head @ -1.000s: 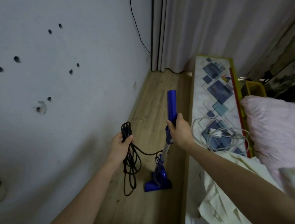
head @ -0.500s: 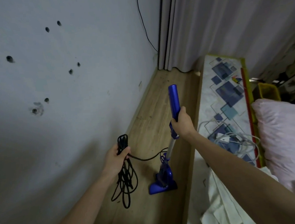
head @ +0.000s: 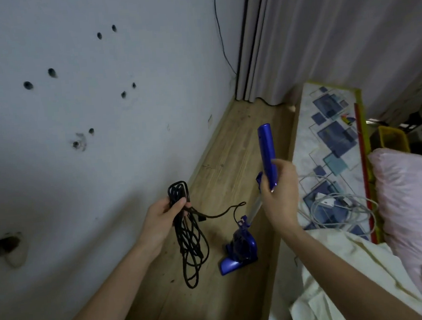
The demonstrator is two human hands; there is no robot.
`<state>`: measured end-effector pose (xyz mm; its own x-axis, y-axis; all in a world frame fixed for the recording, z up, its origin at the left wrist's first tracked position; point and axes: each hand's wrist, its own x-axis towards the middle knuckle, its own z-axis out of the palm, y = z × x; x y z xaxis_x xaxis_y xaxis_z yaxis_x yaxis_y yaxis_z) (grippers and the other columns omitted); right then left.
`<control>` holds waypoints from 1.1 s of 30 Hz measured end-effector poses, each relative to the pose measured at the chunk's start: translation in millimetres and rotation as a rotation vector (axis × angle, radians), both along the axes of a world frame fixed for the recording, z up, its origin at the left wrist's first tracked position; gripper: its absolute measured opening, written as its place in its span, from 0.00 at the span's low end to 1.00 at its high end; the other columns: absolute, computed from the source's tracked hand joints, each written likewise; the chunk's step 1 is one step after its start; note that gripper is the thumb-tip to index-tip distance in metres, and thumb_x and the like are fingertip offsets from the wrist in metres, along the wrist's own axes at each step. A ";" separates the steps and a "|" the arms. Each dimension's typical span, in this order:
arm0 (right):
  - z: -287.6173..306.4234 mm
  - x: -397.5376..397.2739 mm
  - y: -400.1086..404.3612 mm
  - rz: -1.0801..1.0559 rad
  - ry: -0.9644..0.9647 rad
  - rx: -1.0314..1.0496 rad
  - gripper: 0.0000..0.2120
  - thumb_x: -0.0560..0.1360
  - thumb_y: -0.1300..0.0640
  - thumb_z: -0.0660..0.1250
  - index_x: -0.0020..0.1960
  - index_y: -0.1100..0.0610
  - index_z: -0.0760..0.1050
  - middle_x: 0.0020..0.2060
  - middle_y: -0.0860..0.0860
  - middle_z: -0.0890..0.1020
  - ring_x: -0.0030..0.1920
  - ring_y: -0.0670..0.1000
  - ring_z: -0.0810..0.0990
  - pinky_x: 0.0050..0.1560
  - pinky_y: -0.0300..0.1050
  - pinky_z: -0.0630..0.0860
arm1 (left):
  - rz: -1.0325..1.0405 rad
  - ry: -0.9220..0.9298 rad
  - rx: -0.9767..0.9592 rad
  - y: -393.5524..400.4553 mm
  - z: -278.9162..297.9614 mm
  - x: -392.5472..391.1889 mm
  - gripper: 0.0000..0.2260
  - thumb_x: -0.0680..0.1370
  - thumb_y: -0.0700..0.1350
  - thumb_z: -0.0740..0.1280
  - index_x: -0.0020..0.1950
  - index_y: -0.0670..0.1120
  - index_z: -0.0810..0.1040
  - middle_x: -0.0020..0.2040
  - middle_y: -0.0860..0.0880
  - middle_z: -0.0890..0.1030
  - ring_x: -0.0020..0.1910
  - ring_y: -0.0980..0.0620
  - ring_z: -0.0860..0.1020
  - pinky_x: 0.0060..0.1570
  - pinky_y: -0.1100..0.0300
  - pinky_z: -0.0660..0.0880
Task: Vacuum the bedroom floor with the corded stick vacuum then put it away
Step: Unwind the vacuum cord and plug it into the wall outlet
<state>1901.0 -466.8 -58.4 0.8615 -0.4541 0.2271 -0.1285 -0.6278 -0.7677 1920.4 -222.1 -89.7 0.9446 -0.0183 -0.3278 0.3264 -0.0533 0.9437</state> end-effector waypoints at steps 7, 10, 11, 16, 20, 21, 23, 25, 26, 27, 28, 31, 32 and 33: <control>-5.7 -19.7 114.9 0.679 0.462 0.409 0.17 0.78 0.49 0.66 0.64 0.54 0.72 0.58 0.44 0.78 0.60 0.41 0.75 0.54 0.29 0.71 | 0.000 0.023 -0.078 43.4 15.8 -21.9 0.08 0.81 0.41 0.63 0.53 0.40 0.81 0.49 0.42 0.85 0.48 0.47 0.84 0.49 0.56 0.81; -20.9 -8.3 148.0 0.568 0.575 0.679 0.18 0.80 0.44 0.59 0.59 0.55 0.77 0.51 0.46 0.83 0.55 0.44 0.80 0.63 0.43 0.71 | -0.054 -0.038 0.064 64.6 2.0 -30.4 0.10 0.79 0.43 0.67 0.52 0.37 0.82 0.48 0.39 0.84 0.49 0.40 0.82 0.54 0.48 0.77; -24.6 -2.0 156.5 0.537 0.626 0.718 0.20 0.81 0.42 0.57 0.58 0.55 0.78 0.49 0.47 0.84 0.53 0.44 0.81 0.64 0.45 0.70 | -0.083 -0.068 0.138 71.0 -2.6 -35.6 0.13 0.77 0.47 0.69 0.50 0.35 0.81 0.45 0.40 0.84 0.46 0.41 0.82 0.50 0.49 0.76; -29.2 21.7 194.0 0.513 0.890 0.921 0.19 0.78 0.49 0.66 0.58 0.64 0.76 0.49 0.57 0.82 0.47 0.52 0.82 0.41 0.38 0.78 | -0.232 -0.105 0.367 90.8 -40.1 -70.8 0.19 0.74 0.53 0.70 0.38 0.36 0.78 0.32 0.42 0.75 0.32 0.49 0.76 0.36 0.52 0.70; -44.2 20.0 217.5 0.522 1.015 0.806 0.11 0.75 0.64 0.69 0.55 0.67 0.76 0.42 0.57 0.80 0.40 0.51 0.80 0.38 0.40 0.78 | -0.336 -0.075 0.457 109.7 -52.5 -86.5 0.09 0.76 0.41 0.70 0.40 0.36 0.80 0.30 0.47 0.76 0.30 0.54 0.75 0.35 0.63 0.67; -51.1 17.6 221.8 0.517 1.034 0.786 0.11 0.76 0.67 0.67 0.57 0.68 0.75 0.42 0.59 0.80 0.40 0.52 0.80 0.38 0.41 0.79 | -0.374 -0.044 0.466 118.0 -55.0 -89.1 0.06 0.76 0.39 0.69 0.42 0.38 0.82 0.31 0.52 0.76 0.30 0.60 0.74 0.35 0.67 0.67; -68.9 11.5 225.6 0.495 1.047 0.735 0.13 0.76 0.71 0.63 0.61 0.70 0.72 0.47 0.62 0.80 0.39 0.53 0.80 0.39 0.43 0.79 | -0.301 0.074 0.367 135.5 -62.5 -94.2 0.05 0.77 0.37 0.68 0.49 0.40 0.84 0.37 0.57 0.78 0.35 0.64 0.75 0.37 0.72 0.71; -82.1 4.8 225.5 0.483 1.034 0.687 0.14 0.77 0.70 0.61 0.62 0.67 0.70 0.45 0.61 0.79 0.36 0.52 0.78 0.36 0.43 0.77 | -0.019 0.234 0.202 149.5 -75.3 -95.8 0.06 0.78 0.37 0.67 0.52 0.39 0.83 0.42 0.48 0.82 0.41 0.54 0.80 0.41 0.67 0.77; -87.0 2.4 224.3 0.489 1.021 0.665 0.12 0.78 0.69 0.61 0.61 0.66 0.70 0.43 0.60 0.78 0.33 0.51 0.76 0.34 0.42 0.76 | 0.136 0.351 0.110 153.1 -82.1 -93.9 0.07 0.79 0.38 0.66 0.54 0.38 0.81 0.45 0.44 0.83 0.44 0.49 0.82 0.45 0.61 0.79; -91.9 0.8 222.4 0.500 1.008 0.628 0.12 0.79 0.66 0.62 0.61 0.65 0.71 0.41 0.58 0.78 0.32 0.50 0.75 0.33 0.41 0.74 | 0.262 0.478 0.006 153.3 -88.7 -89.8 0.08 0.80 0.40 0.66 0.55 0.37 0.79 0.47 0.42 0.84 0.46 0.47 0.82 0.48 0.57 0.80; -96.8 -0.9 220.2 0.524 0.991 0.582 0.12 0.79 0.64 0.64 0.62 0.64 0.72 0.41 0.57 0.78 0.31 0.49 0.74 0.33 0.41 0.73 | 0.352 0.587 -0.108 150.9 -95.0 -84.6 0.08 0.80 0.41 0.65 0.55 0.37 0.78 0.47 0.42 0.84 0.47 0.46 0.82 0.49 0.56 0.80; -109.9 -6.8 215.4 0.643 0.963 0.396 0.16 0.76 0.61 0.69 0.63 0.57 0.72 0.46 0.54 0.80 0.38 0.47 0.78 0.39 0.40 0.76 | 0.422 0.735 -0.294 133.3 -109.0 -67.5 0.09 0.81 0.44 0.64 0.52 0.38 0.75 0.48 0.41 0.82 0.50 0.46 0.80 0.57 0.54 0.77; -113.4 -9.1 213.6 0.676 0.959 0.344 0.17 0.76 0.62 0.70 0.63 0.56 0.72 0.48 0.52 0.79 0.42 0.48 0.79 0.44 0.42 0.78 | 0.431 0.754 -0.339 124.9 -113.3 -64.1 0.09 0.81 0.44 0.64 0.49 0.38 0.74 0.45 0.41 0.82 0.47 0.47 0.79 0.57 0.55 0.76; -116.4 -11.8 211.3 0.702 0.957 0.300 0.18 0.75 0.62 0.70 0.64 0.55 0.72 0.49 0.51 0.79 0.46 0.48 0.79 0.48 0.44 0.79 | 0.454 0.773 -0.395 117.1 -117.7 -61.9 0.08 0.81 0.43 0.64 0.46 0.39 0.74 0.39 0.42 0.83 0.43 0.48 0.78 0.55 0.56 0.77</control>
<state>1889.2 -255.5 -174.8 0.7023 0.2513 -0.6660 -0.4248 -0.6028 -0.6754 1858.5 -105.0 -207.3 0.4162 0.0521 -0.9078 0.7740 0.5037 0.3837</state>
